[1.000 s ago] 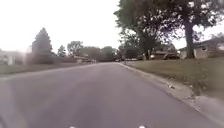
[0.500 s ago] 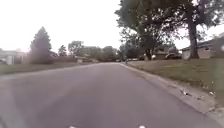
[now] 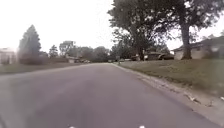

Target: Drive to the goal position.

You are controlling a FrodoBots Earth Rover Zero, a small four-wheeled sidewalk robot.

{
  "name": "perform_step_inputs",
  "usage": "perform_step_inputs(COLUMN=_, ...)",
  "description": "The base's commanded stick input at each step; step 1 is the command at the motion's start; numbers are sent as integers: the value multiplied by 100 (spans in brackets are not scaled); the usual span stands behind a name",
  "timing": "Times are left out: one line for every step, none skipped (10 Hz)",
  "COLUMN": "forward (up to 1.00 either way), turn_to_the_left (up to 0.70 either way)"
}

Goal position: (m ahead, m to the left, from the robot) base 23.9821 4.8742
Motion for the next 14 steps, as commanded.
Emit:
perform_step_inputs(forward=100, turn_to_the_left=0)
perform_step_inputs(forward=100, turn_to_the_left=0)
perform_step_inputs(forward=100, turn_to_the_left=0)
perform_step_inputs(forward=100, turn_to_the_left=0)
perform_step_inputs(forward=100, turn_to_the_left=0)
perform_step_inputs(forward=100, turn_to_the_left=0)
perform_step_inputs(forward=100, turn_to_the_left=0)
perform_step_inputs(forward=100, turn_to_the_left=0)
perform_step_inputs(forward=100, turn_to_the_left=0)
perform_step_inputs(forward=100, turn_to_the_left=0)
perform_step_inputs(forward=100, turn_to_the_left=0)
perform_step_inputs(forward=100, turn_to_the_left=0)
perform_step_inputs(forward=100, turn_to_the_left=0)
perform_step_inputs(forward=100, turn_to_the_left=0)
